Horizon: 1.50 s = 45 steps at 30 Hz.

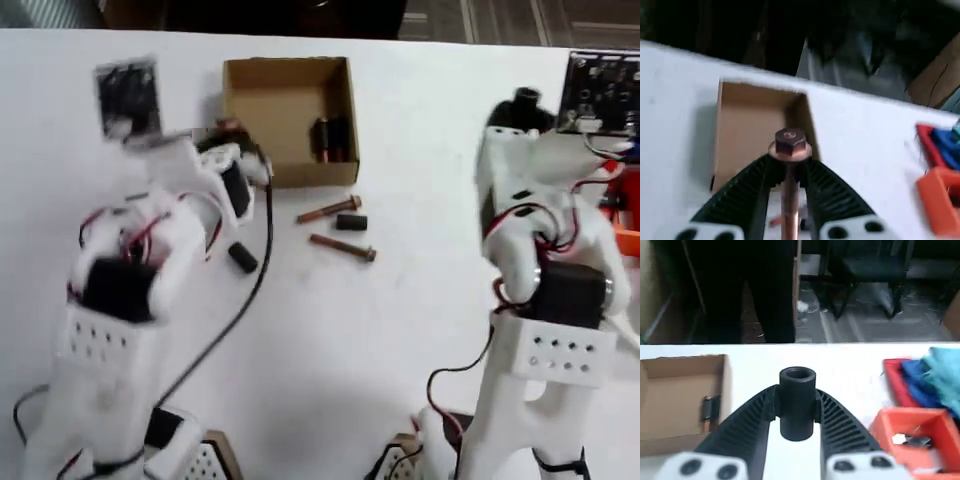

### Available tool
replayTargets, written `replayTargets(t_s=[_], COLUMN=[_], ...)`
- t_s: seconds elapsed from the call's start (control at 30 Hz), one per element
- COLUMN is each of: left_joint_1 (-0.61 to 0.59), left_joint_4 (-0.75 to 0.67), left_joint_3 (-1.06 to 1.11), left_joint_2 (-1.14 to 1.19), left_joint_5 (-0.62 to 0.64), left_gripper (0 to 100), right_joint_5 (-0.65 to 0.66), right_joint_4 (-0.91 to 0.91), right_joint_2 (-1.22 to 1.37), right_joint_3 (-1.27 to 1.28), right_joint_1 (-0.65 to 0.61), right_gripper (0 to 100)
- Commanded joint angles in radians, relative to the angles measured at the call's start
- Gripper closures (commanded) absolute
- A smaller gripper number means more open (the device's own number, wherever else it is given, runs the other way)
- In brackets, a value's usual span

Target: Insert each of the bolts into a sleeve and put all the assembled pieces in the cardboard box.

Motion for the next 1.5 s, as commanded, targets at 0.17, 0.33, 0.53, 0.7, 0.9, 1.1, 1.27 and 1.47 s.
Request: replayTargets(t_s=[0.17, 0.33, 0.53, 0.7, 0.9, 1.1, 1.27, 1.47], left_joint_1=[-0.011, -0.011, -0.012, -0.009, 0.003, 0.130, 0.281, 0.325], left_joint_4=[-0.543, -0.549, -0.640, -0.798, -0.799, -0.568, -0.387, -0.381], left_joint_3=[0.469, 0.601, 0.610, 0.608, 0.374, -0.025, -0.228, -0.191], left_joint_2=[-0.361, -0.459, -0.482, -0.477, -0.296, 0.014, 0.055, 0.058], left_joint_5=[-0.008, -0.008, -0.008, -0.008, -0.077, -0.170, -0.180, -0.181], left_gripper=[97, 97, 97, 97, 97, 97, 97, 97], right_joint_5=[-0.130, -0.069, -0.069, -0.069, -0.068, 0.011, 0.256, 0.262], right_joint_4=[-0.222, -0.423, -0.575, -0.754, -0.811, -0.811, -0.851, -0.854], right_joint_2=[-0.237, -0.394, -0.401, -0.401, -0.401, -0.401, -0.403, -0.403], right_joint_3=[0.298, 0.514, 0.664, 0.763, 0.790, 0.787, 0.790, 0.792], right_joint_1=[-0.131, -0.209, -0.355, -0.466, -0.489, -0.489, -0.490, -0.490], right_gripper=[97.5, 97.5, 97.5, 97.5, 97.5, 97.5, 97.5, 97.5])
